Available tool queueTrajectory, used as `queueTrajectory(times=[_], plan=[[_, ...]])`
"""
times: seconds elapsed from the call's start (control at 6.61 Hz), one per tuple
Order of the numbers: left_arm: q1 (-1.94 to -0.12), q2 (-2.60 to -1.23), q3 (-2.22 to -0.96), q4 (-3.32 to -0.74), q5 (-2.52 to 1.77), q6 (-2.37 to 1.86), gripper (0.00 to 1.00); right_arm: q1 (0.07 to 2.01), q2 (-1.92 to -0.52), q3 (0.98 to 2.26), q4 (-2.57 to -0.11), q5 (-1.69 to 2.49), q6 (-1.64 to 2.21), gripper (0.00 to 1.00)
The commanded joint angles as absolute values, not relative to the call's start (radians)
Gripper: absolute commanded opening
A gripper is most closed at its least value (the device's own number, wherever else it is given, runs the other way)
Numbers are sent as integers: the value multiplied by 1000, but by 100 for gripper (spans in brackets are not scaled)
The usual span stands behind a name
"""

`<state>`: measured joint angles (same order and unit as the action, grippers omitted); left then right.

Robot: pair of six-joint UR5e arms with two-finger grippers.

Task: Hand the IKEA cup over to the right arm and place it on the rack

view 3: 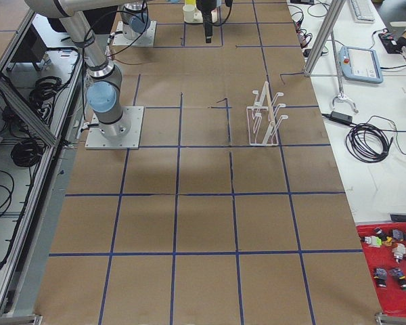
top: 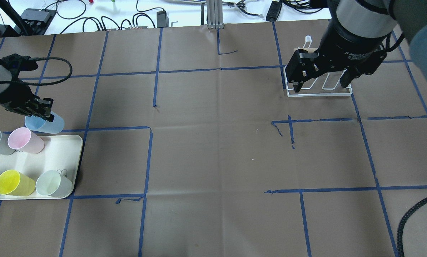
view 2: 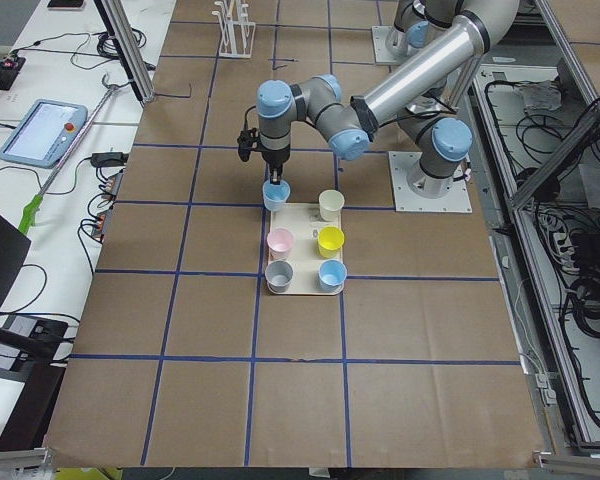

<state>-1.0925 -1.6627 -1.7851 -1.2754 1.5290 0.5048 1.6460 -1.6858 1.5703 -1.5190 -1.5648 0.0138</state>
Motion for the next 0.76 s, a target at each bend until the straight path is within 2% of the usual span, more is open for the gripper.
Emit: queueTrajectory(times=[0.0,0.45,0.61], plan=[[-1156,-1625,-1593,-1483,1415,500,0,1646,-1686,1571,-1519,-1565,14,100],[-1210,-1580,-1601,-1461,1160,524,0,1644,-1669,1575,-1545,-1569,15,99],[-1215,-1582,-1606,-1416,1053,534,0,1646,-1645,1595,-1692,-1556,81,96]])
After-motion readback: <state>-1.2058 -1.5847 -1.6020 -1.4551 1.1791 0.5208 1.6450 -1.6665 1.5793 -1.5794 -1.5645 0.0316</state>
